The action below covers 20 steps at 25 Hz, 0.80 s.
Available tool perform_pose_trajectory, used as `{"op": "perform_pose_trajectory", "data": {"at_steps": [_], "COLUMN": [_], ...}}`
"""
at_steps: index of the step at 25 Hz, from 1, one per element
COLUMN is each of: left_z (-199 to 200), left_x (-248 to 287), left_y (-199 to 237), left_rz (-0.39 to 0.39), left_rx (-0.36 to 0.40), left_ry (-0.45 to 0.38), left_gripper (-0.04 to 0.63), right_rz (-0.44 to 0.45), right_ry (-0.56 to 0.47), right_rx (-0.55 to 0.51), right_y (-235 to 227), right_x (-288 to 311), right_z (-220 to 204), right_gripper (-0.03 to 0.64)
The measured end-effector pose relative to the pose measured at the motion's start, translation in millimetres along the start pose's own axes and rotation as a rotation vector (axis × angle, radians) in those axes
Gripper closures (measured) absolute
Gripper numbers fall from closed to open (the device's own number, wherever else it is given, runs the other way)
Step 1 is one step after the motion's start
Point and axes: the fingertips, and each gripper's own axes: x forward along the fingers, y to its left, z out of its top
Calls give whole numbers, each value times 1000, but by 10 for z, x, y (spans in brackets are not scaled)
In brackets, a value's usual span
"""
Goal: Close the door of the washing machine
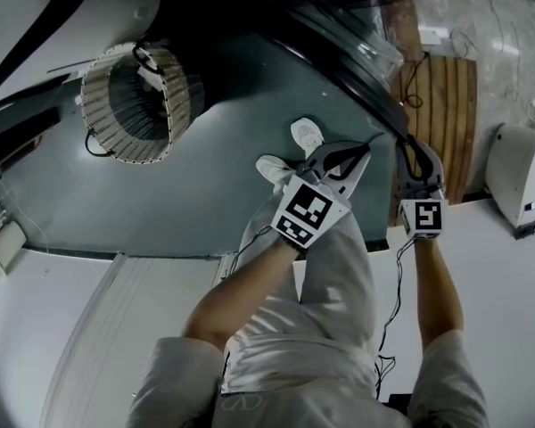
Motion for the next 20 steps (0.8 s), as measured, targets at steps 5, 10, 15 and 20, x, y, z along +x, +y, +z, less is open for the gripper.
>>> {"op": "perform_pose_trajectory", "data": {"at_steps": [5, 10, 15, 20], "left_z": [224, 498, 665, 674], "left_x": [137, 358, 610, 763], "left_y": [172, 213, 128, 57], "left_rz": [16, 2, -42, -89], "left_rx": [50, 128, 195, 230], "left_ry": [-40, -85, -106, -95], "left_gripper": [592, 592, 592, 592], "right_rz": [-46, -30, -14, -15], "right_ry": [-10, -24, -42, -118], "right_rx": [-10, -65, -92, -94], "right_y": [-341, -543, -670, -850], "right_x": [116, 198, 250, 354], "right_z": [101, 189, 223, 420], "right_gripper": [523, 523, 523, 522]}}
